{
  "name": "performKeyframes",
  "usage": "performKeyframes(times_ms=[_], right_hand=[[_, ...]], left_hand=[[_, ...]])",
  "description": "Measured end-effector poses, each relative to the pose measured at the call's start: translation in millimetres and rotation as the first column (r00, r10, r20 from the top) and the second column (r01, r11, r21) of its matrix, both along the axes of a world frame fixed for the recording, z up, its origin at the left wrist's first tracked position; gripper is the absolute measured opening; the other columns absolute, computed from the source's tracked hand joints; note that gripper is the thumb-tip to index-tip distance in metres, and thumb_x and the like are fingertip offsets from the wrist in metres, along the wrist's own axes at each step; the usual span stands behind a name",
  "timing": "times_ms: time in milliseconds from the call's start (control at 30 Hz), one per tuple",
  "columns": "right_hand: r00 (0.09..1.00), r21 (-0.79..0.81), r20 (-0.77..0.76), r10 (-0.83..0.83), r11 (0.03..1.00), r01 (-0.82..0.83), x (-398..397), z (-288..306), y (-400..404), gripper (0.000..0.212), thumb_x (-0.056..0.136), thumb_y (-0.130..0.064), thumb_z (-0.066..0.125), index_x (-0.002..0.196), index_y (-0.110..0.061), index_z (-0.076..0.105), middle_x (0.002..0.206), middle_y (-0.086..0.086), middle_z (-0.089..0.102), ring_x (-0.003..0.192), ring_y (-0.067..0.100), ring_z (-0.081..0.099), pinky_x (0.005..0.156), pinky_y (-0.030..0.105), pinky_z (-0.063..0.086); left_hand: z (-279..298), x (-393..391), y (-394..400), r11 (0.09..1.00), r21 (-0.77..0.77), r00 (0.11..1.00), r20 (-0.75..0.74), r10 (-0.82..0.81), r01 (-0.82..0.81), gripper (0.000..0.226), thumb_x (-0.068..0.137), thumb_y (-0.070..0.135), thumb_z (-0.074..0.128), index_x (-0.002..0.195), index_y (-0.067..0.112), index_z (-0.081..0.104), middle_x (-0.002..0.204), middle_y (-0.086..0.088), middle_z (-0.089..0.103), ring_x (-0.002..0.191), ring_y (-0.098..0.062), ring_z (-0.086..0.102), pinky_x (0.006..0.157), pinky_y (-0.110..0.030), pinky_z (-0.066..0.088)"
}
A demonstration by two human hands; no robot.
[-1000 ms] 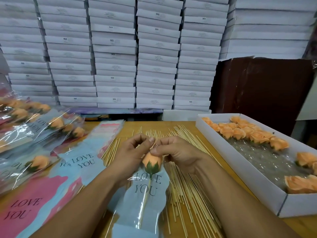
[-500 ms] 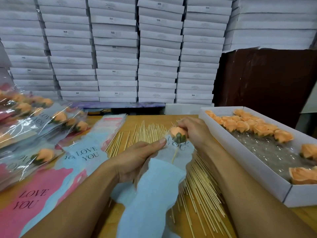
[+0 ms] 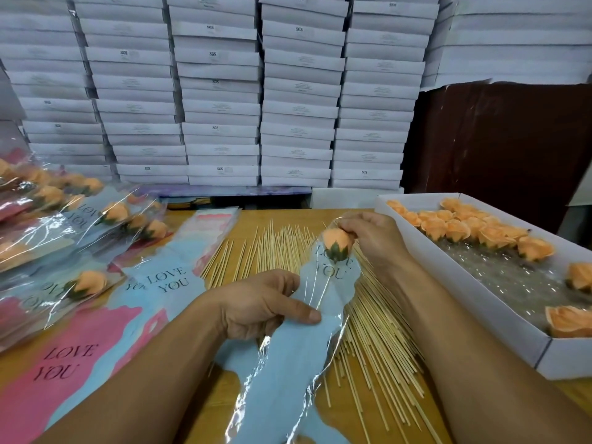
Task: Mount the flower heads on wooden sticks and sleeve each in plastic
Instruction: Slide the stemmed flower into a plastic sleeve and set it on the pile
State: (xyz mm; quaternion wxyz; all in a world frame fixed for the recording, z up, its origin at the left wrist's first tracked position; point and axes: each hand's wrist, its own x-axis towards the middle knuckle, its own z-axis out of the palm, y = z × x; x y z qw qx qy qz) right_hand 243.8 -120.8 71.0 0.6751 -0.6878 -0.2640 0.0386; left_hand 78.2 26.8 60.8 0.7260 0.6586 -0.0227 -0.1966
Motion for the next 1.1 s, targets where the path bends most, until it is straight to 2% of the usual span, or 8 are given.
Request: performKeyframes(times_ms=[300,400,500,567,700,800,933,1100], right_hand=[[0.994,-0.046,0.077,-0.075,0.996,0.078,-1.5,-1.7,3.4,0.023,0.092,-0.01,0.065,0.07,-0.013,0.067,0.089,0.014,0.075,0.095,0.03,0.071,0.089,0.045,0.054],[0.999,0.011,0.026,-0.028,1.0,0.028,-1.3,-3.6,3.3,0.005,0.092,-0.015,0.07,0.088,-0.011,0.072,0.091,0.004,0.077,0.087,0.013,0.073,0.082,0.039,0.056],[0.998,0.047,-0.067,0.021,0.999,-0.018,-2.6,-4.1,5.4,0.054,0.092,-0.027,0.073,0.141,-0.018,0.052,0.117,-0.002,0.069,0.102,0.014,0.068,0.079,0.04,0.057],[0.994,0.043,-0.106,0.021,0.999,-0.017,-7.0,-2.9,7.5,0.065,0.095,-0.03,0.07,0.151,-0.021,0.038,0.12,0.0,0.066,0.096,0.017,0.067,0.066,0.034,0.056],[0.966,-0.102,-0.203,0.16,0.978,-0.184,-22.5,0.2,5.1,0.033,0.103,-0.035,0.055,0.109,-0.006,0.069,0.092,0.011,0.072,0.064,0.015,0.063,0.048,0.028,0.049],[0.848,-0.288,-0.298,0.438,0.806,-0.517,-42.1,2.1,2.4,0.042,0.104,-0.037,0.053,0.097,0.0,0.072,0.074,0.011,0.07,0.059,0.017,0.063,0.047,0.026,0.049],[0.596,-0.498,-0.43,0.678,0.372,-0.783,-77.0,-1.0,11.2,0.039,0.101,-0.031,0.06,0.108,0.006,0.07,0.079,0.013,0.071,0.057,0.013,0.065,0.042,0.019,0.048],[0.577,-0.489,-0.445,0.685,0.355,-0.797,-96.6,-6.1,20.3,0.024,0.1,-0.019,0.063,0.085,0.0,0.064,0.074,0.011,0.07,0.047,0.007,0.063,0.036,0.015,0.04]], left_hand=[[-0.5,1.3,0.2,0.998,0.021,0.997,-0.027,0.066,-0.066,0.014,0.086,0.001,0.068,0.1,0.002,0.07,0.099,-0.018,0.073,0.084,-0.027,0.075,0.075,-0.035,0.063],[-0.2,2.1,3.2,0.996,0.018,0.996,-0.011,0.089,-0.089,0.01,0.085,0.002,0.068,0.093,0.005,0.073,0.093,-0.018,0.073,0.079,-0.027,0.075,0.067,-0.034,0.062],[2.7,1.8,8.0,0.972,-0.007,0.972,0.001,0.234,-0.234,0.014,0.081,0.002,0.07,0.094,0.003,0.07,0.088,-0.021,0.073,0.072,-0.03,0.074,0.06,-0.034,0.06],[5.4,2.3,11.3,0.916,-0.009,0.915,0.032,0.402,-0.402,0.006,0.08,0.0,0.069,0.083,0.005,0.073,0.078,-0.02,0.072,0.061,-0.029,0.071,0.052,-0.032,0.057],[8.6,4.0,21.5,0.732,-0.04,0.728,0.08,0.681,-0.681,0.012,0.087,0.007,0.063,0.076,0.004,0.066,0.06,-0.014,0.063,0.043,-0.024,0.058,0.041,-0.025,0.048],[7.4,5.4,27.7,0.611,-0.057,0.606,0.081,0.791,-0.79,0.011,0.089,0.012,0.065,0.088,0.001,0.063,0.057,-0.013,0.059,0.039,-0.023,0.054,0.038,-0.024,0.045],[5.4,9.0,33.6,0.486,-0.18,0.484,0.057,0.873,-0.855,0.009,0.092,0.012,0.064,0.088,0.003,0.064,0.055,-0.009,0.062,0.039,-0.02,0.056,0.038,-0.027,0.046],[4.2,10.8,39.4,0.388,-0.266,0.382,0.074,0.921,-0.883,0.019,0.096,0.015,0.062,0.103,-0.002,0.068,0.066,-0.011,0.068,0.047,-0.021,0.062,0.042,-0.03,0.05]])
